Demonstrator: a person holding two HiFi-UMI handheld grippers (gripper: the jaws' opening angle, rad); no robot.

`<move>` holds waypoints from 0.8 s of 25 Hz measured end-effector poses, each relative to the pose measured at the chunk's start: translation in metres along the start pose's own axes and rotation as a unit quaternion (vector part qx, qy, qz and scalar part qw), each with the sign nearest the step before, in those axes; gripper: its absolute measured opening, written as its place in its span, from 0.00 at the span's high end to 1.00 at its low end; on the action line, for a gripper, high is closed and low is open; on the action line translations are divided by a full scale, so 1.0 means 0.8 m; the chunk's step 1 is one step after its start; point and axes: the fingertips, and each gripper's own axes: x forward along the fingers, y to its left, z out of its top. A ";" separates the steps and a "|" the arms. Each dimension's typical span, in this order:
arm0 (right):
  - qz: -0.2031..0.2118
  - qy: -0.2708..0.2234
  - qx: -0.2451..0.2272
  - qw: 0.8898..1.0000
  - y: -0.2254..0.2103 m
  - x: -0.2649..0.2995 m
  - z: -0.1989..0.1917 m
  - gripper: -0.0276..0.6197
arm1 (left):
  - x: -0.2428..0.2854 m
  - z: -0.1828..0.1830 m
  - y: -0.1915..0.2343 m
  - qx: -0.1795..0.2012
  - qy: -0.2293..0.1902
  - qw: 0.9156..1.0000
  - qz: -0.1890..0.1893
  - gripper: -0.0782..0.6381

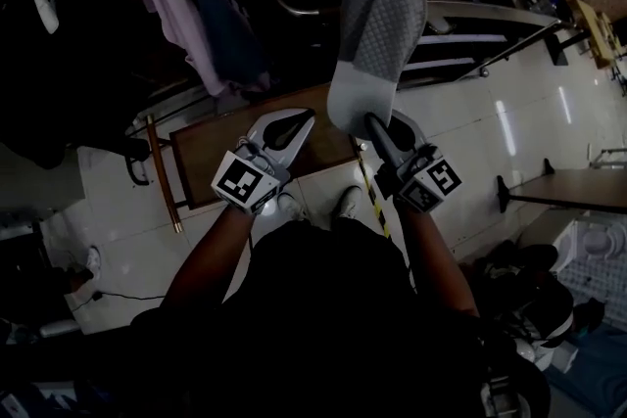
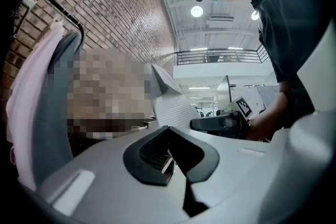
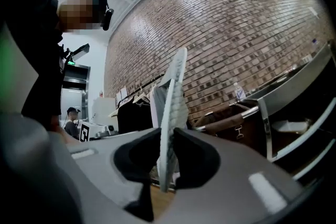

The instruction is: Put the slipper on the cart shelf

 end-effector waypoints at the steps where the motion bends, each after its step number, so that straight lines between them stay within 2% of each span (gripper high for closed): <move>1: -0.007 -0.001 0.002 1.000 -0.003 -0.006 -0.002 0.86 | 0.005 0.000 -0.004 0.000 0.000 1.000 -0.008 0.89; 10: -0.041 -0.019 0.017 0.999 -0.047 -0.076 0.004 0.86 | 0.067 -0.006 -0.064 0.007 0.009 0.999 -0.048 0.89; 20: -0.043 -0.026 0.043 0.998 -0.133 -0.179 0.015 0.86 | 0.181 -0.013 -0.157 0.014 0.026 0.997 -0.066 0.89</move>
